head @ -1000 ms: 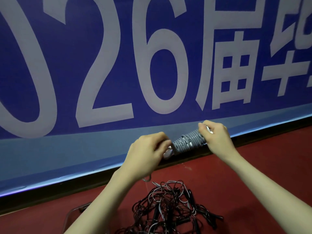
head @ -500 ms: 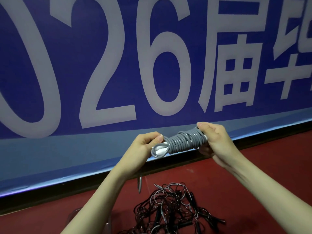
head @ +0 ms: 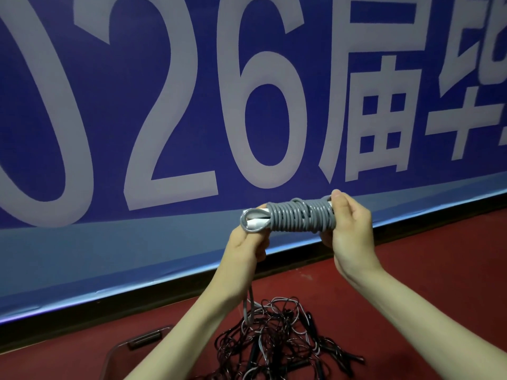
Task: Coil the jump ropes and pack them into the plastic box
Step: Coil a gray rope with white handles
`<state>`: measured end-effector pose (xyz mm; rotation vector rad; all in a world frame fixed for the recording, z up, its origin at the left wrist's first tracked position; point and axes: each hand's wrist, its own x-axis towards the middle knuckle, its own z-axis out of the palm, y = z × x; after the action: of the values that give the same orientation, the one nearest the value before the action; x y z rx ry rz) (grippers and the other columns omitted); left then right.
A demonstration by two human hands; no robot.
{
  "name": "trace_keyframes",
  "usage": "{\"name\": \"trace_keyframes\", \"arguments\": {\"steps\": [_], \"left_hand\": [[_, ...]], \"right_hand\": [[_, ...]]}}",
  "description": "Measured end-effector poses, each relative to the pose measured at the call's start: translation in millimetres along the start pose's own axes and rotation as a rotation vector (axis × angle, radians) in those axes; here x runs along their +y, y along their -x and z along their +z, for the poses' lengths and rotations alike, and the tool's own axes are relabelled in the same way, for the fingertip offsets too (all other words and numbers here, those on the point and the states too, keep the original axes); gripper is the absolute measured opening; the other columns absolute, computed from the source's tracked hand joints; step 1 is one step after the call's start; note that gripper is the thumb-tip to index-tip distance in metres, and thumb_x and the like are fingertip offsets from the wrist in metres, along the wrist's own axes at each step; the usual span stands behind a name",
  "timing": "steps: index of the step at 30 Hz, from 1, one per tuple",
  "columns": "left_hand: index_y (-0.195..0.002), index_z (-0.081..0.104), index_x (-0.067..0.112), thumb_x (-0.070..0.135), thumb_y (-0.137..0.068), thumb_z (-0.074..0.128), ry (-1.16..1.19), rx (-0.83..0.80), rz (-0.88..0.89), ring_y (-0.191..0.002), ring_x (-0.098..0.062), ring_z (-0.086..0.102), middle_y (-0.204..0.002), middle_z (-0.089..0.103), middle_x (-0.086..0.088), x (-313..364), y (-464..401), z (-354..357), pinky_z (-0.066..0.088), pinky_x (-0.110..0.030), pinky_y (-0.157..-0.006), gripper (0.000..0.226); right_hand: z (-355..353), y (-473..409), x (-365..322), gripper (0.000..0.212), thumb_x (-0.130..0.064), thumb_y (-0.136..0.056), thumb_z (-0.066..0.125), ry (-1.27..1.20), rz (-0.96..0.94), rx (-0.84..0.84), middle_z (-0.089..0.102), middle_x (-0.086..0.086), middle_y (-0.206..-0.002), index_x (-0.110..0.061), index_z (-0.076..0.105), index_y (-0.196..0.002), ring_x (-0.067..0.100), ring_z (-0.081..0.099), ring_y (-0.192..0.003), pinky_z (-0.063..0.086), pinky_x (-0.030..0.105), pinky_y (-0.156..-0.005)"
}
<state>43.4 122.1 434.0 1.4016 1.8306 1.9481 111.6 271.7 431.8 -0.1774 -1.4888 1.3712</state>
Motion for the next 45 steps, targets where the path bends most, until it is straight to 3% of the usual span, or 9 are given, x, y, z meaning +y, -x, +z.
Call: {"name": "trace_keyframes", "arguments": {"steps": [4, 6, 8, 16, 19, 22, 35, 42, 45], "left_hand": [[-0.119, 0.06, 0.029, 0.03, -0.08, 0.052, 0.133, -0.021, 0.007, -0.057, -0.006, 0.029, -0.064, 0.036, 0.014, -1, -1, 2, 0.03, -0.02, -0.054, 0.04], [-0.114, 0.064, 0.025, 0.042, -0.084, 0.048, 0.22, 0.081, -0.036, -0.053, -0.006, 0.027, -0.062, 0.032, 0.01, 6, -4, 5, 0.027, -0.019, -0.05, 0.038], [-0.102, 0.069, 0.021, 0.049, -0.085, 0.044, 0.286, 0.162, -0.044, -0.049, -0.007, 0.026, -0.063, 0.034, 0.005, 11, -9, 5, 0.024, -0.019, -0.045, 0.042], [-0.071, 0.069, 0.023, 0.034, -0.085, 0.054, 0.452, 0.198, -0.147, -0.045, -0.008, 0.026, -0.068, 0.04, -0.002, 10, -8, 5, 0.023, -0.018, -0.039, 0.023], [-0.066, 0.066, 0.023, 0.033, -0.094, 0.045, 0.495, 0.248, -0.161, -0.043, -0.008, 0.025, -0.062, 0.037, 0.001, 10, -8, 8, 0.022, -0.018, -0.038, 0.036], [-0.068, 0.066, 0.024, 0.042, -0.092, 0.048, 0.498, 0.269, -0.138, -0.043, -0.008, 0.025, -0.061, 0.038, 0.002, 10, -7, 11, 0.021, -0.02, -0.04, 0.035], [-0.073, 0.063, 0.019, 0.05, -0.081, 0.048, 0.584, 0.314, -0.146, -0.04, -0.008, 0.028, -0.062, 0.042, -0.002, 6, 3, 27, 0.025, -0.016, -0.037, 0.035], [-0.078, 0.057, 0.016, 0.053, -0.072, 0.056, 0.327, 0.455, 0.045, -0.055, -0.005, 0.046, -0.061, 0.049, 0.011, 7, 13, 37, 0.04, -0.018, -0.053, 0.037], [-0.08, 0.055, 0.012, 0.051, -0.071, 0.055, 0.279, 0.492, 0.13, -0.057, -0.003, 0.046, -0.062, 0.05, 0.013, 10, 11, 37, 0.041, -0.017, -0.054, 0.04]], "right_hand": [[4, 6, -5, 0.063, -0.055, -0.089, 0.038, 0.036, -0.106, 0.014, 0.036, 0.027, -0.068, 0.007, 0.04, -0.079, 0.037, 0.035, -0.06, 0.036, 0.052, -0.054], [6, 12, -5, 0.053, -0.052, -0.092, 0.035, 0.083, -0.177, 0.0, 0.037, 0.014, -0.063, -0.003, 0.039, -0.072, 0.034, 0.036, -0.059, 0.037, 0.045, -0.054], [6, 16, -5, 0.041, -0.048, -0.093, 0.036, 0.117, -0.238, -0.064, 0.036, -0.004, -0.06, -0.014, 0.036, -0.07, 0.009, 0.035, -0.054, 0.034, 0.029, -0.052], [7, 7, -16, 0.027, -0.033, -0.083, 0.049, -0.066, 0.103, -0.276, 0.036, 0.003, -0.061, -0.014, 0.037, -0.067, 0.015, 0.036, -0.054, 0.031, 0.02, -0.043], [9, 12, -14, 0.036, -0.033, -0.097, 0.048, 0.101, 0.002, -0.305, 0.045, 0.01, -0.07, -0.002, 0.05, -0.079, 0.014, 0.041, -0.06, 0.034, 0.017, -0.049], [13, 21, -15, 0.045, -0.031, -0.095, 0.041, 0.115, -0.131, -0.26, 0.039, 0.011, -0.069, 0.009, 0.041, -0.075, 0.014, 0.034, -0.062, 0.031, 0.019, -0.051], [16, 32, -12, 0.038, -0.024, -0.098, 0.032, 0.331, -0.509, -0.084, 0.028, -0.013, -0.049, -0.001, 0.046, -0.071, 0.005, 0.032, -0.044, 0.021, 0.015, -0.043], [20, 37, -5, 0.037, -0.03, -0.095, 0.036, 0.202, -0.25, -0.069, 0.036, -0.008, -0.057, -0.007, 0.042, -0.067, 0.004, 0.032, -0.053, 0.029, 0.02, -0.05], [25, 35, -8, 0.039, -0.034, -0.087, 0.038, 0.101, -0.067, -0.088, 0.035, -0.009, -0.053, -0.001, 0.036, -0.065, 0.017, 0.033, -0.054, 0.03, 0.031, -0.052]]}}
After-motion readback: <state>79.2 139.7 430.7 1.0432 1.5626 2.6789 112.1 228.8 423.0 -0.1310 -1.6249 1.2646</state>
